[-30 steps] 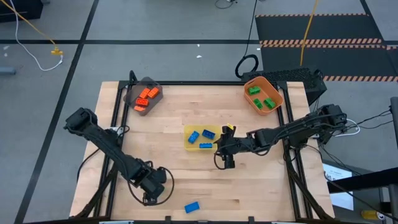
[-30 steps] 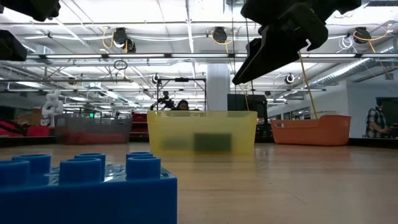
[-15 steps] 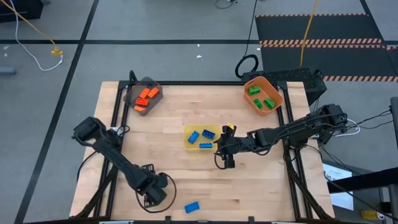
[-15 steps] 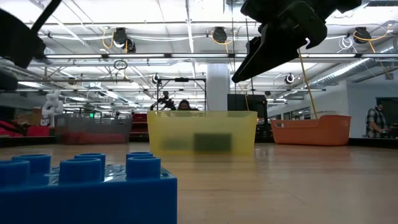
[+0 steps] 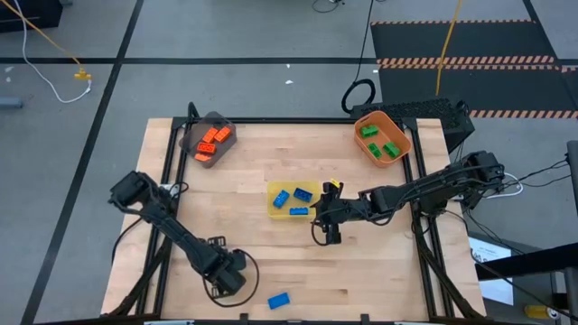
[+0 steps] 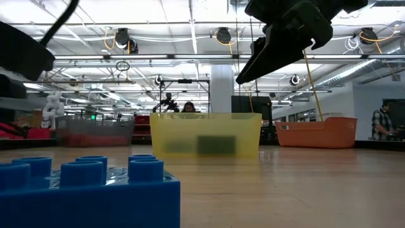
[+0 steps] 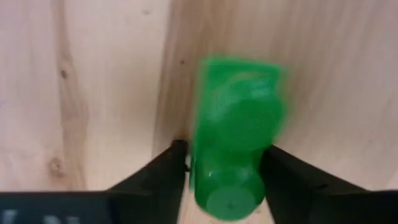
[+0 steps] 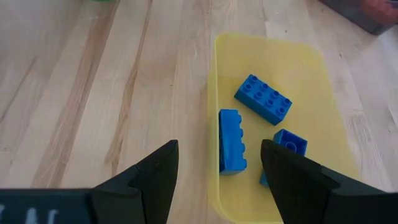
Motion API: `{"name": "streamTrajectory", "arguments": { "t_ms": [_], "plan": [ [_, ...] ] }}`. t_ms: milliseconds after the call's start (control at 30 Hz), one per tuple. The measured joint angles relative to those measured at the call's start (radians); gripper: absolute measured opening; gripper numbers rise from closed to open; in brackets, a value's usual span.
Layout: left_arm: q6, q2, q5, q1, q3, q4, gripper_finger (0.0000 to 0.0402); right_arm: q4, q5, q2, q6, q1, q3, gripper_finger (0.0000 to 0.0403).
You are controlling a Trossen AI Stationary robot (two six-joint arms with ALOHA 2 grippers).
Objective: Sort & place blocks by color
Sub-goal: Put the green game piece into the orange bin
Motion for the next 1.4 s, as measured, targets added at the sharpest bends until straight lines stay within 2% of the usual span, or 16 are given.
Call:
{"name": "streamTrajectory", "arguments": {
  "t_ms": [100, 267, 500, 667, 1033, 1400],
  "plan": [
    [0.001, 0.0, 0.004, 0.027, 0.0, -0.007, 0.0133, 0.0, 0.0, 0.0, 0.0, 0.0, 0.0, 0.0222],
    [0.044, -0.009, -0.004, 0.083, -0.002, -0.005, 0.0132, 0.001, 0.0, 0.0, -0.019, 0.0, 0.0, 0.0222],
    [0.129, -0.131, -0.141, 0.202, -0.003, 0.008, 0.0132, 0.012, -0.002, 0.0, -0.031, 0.0, 0.0, 0.0222],
    [0.236, -0.23, -0.261, 0.29, -0.002, 0.066, 0.0132, 0.105, 0.001, 0.0, -0.093, -0.007, 0.0, 0.0222],
    [0.476, -0.277, -0.281, 0.408, -0.001, 0.333, 0.0132, 0.41, 0.003, 0.0, -0.188, -0.04, 0.001, 0.0222],
    [0.669, -0.277, -0.303, 0.5, -0.001, 0.513, 0.0132, 0.431, 0.001, 0.001, -0.201, -0.059, 0.001, 0.0222]
  ]
}}
